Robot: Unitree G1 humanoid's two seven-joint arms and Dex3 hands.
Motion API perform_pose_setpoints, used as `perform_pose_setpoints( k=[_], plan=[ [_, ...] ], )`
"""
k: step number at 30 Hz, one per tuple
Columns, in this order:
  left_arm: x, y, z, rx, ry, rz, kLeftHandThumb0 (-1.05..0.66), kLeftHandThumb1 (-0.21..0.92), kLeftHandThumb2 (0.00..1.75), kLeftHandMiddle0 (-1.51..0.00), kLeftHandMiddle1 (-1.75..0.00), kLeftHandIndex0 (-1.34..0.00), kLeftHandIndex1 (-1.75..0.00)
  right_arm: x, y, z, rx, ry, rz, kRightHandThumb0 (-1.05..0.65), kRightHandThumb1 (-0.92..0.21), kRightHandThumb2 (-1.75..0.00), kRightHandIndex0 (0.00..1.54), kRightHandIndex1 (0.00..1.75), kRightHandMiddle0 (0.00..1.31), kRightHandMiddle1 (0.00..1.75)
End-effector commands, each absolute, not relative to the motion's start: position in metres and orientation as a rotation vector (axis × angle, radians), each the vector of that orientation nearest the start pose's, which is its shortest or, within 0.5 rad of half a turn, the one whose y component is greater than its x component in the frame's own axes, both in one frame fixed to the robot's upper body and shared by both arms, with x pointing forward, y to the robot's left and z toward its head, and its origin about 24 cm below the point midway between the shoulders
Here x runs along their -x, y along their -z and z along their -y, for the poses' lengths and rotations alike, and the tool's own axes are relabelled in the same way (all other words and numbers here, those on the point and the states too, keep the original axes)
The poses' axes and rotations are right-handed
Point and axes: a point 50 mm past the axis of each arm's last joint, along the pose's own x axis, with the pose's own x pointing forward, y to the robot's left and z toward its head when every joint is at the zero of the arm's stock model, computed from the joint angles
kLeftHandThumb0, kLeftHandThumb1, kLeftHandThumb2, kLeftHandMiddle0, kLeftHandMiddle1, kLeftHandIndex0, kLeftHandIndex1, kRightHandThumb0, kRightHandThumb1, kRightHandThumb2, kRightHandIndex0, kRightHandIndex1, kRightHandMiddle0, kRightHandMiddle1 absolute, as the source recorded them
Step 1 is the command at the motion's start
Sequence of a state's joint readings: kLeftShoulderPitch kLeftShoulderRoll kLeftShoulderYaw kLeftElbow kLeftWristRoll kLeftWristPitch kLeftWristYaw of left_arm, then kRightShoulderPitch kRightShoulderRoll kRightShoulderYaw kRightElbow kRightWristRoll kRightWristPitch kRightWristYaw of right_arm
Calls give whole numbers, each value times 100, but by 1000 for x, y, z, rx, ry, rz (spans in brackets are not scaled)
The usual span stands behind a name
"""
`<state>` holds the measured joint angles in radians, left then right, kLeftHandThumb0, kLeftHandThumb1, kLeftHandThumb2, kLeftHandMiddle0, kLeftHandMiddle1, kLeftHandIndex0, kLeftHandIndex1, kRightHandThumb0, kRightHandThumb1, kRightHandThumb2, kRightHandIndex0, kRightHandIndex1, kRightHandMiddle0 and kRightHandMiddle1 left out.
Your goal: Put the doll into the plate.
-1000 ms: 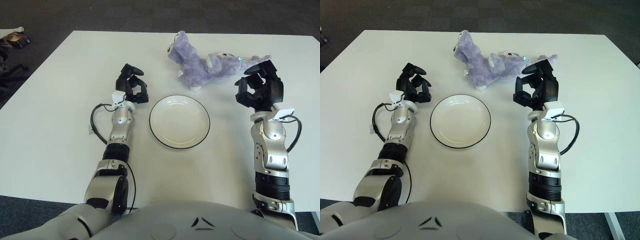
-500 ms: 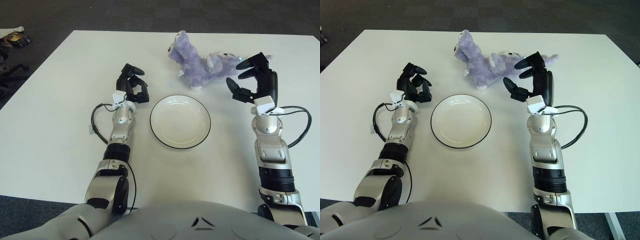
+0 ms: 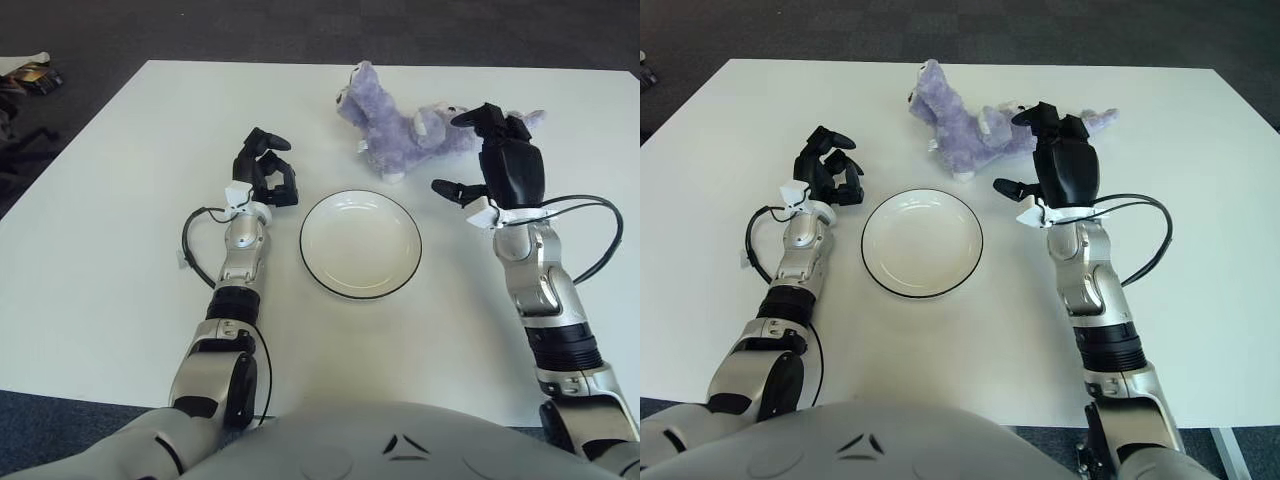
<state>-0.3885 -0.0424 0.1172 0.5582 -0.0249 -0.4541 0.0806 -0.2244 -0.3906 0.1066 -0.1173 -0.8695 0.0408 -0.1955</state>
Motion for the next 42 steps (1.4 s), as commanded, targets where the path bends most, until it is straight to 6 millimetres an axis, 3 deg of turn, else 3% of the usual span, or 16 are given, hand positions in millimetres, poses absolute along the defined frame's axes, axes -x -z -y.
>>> perform_pose_setpoints(
  k=[1,3,8,15,18,23,30,33,38,42],
  plan=[
    [-300,-27,-143,83,-101,146,-2,7,153,-82,-175,-68,-151,-291,-141,177,1392,189,440,-58,-22,-94,1,31,0,45],
    [-300,-27,-143,77,-98,147,-1,12,151,-70,-175,-64,-165,-292,-140,176,1463,191,431,-63,-28,-91,1,14,0,28],
    [-300,-27,-143,68,-95,148,-1,16,150,-63,-175,-61,-173,-295,-143,166,1539,196,457,-77,-46,-76,0,2,0,11],
    [-300,-26,-143,59,-96,150,-1,17,149,-61,-175,-60,-175,-296,-145,162,1538,202,482,-79,-59,-66,2,1,0,19],
    [-299,-26,-142,62,-95,147,-1,12,151,-73,-175,-63,-162,-301,-146,157,1531,204,495,-78,-61,-65,4,2,0,28],
    [-299,-25,-142,60,-93,142,-2,9,153,-80,-175,-64,-156,-304,-147,155,1525,199,524,-76,-61,-64,3,1,0,32],
    [-299,-25,-142,57,-91,151,-2,7,154,-82,-175,-66,-154,-309,-153,148,1541,158,552,-76,-59,-64,3,1,0,29],
    [-299,-25,-142,60,-88,150,-1,13,151,-68,-175,-62,-168,-312,-155,145,1544,146,548,-76,-58,-65,5,2,0,38],
    [-299,-25,-141,61,-85,148,-1,16,150,-62,-175,-60,-174,-321,-157,142,1566,125,534,-76,-57,-65,7,2,0,43],
    [-299,-25,-141,54,-85,153,-2,9,154,-78,-175,-63,-160,-327,-160,137,1599,79,521,-77,-58,-66,6,2,0,39]
  ],
)
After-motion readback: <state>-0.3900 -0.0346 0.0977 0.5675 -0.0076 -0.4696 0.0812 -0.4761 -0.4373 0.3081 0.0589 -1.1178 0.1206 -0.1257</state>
